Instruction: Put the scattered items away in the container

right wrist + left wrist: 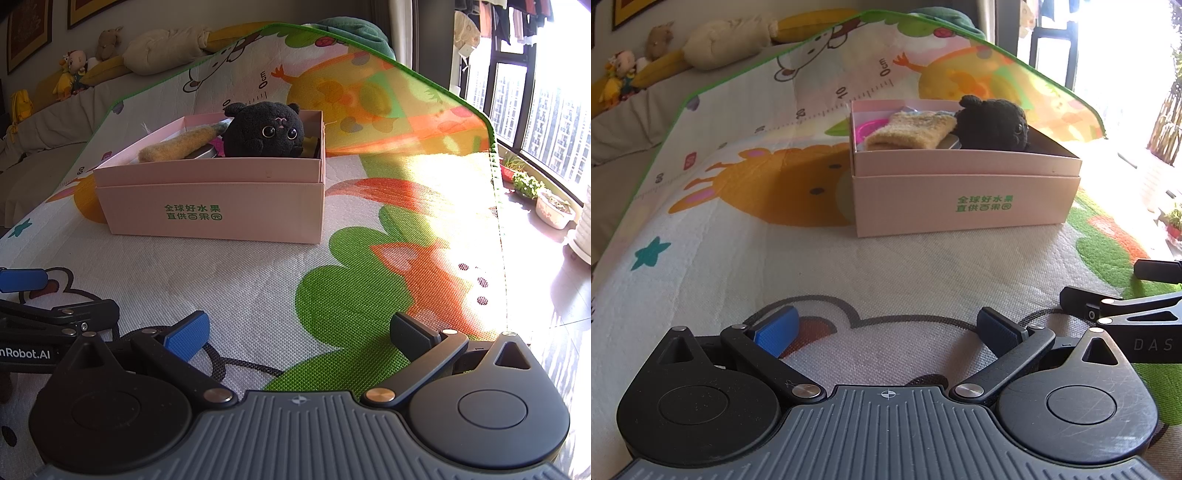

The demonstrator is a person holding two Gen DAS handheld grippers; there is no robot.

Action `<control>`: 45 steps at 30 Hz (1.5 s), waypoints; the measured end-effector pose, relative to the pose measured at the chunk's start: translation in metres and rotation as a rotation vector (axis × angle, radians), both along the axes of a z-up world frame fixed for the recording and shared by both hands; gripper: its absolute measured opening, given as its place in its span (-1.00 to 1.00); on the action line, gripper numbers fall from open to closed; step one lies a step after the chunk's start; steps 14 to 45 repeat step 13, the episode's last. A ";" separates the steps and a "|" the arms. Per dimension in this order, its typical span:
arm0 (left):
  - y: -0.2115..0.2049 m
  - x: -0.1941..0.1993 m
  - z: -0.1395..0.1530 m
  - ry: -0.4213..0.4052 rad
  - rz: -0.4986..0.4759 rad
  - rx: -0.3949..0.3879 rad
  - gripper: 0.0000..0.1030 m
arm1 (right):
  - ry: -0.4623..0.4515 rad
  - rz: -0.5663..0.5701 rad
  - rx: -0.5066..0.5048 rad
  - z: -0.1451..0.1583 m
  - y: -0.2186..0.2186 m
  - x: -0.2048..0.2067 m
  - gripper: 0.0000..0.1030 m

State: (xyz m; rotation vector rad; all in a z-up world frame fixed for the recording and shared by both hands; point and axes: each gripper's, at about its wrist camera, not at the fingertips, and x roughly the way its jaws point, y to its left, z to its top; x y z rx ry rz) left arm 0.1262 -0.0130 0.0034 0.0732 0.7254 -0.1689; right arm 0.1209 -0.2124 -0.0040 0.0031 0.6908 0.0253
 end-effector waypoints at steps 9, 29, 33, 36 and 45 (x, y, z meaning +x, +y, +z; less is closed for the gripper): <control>0.000 0.000 0.000 0.000 0.000 0.001 1.00 | 0.000 0.000 0.000 0.000 0.000 0.000 1.00; -0.001 0.001 0.000 0.001 -0.002 0.002 1.00 | 0.000 0.000 0.000 0.000 0.000 0.000 1.00; -0.001 0.001 0.000 0.001 -0.002 0.002 1.00 | 0.000 0.000 0.000 0.000 0.000 0.000 1.00; -0.001 0.001 0.000 0.001 -0.002 0.002 1.00 | 0.000 0.000 0.000 0.000 0.000 0.000 1.00; -0.001 0.001 0.000 0.001 -0.002 0.002 1.00 | 0.000 0.000 0.000 0.000 0.000 0.000 1.00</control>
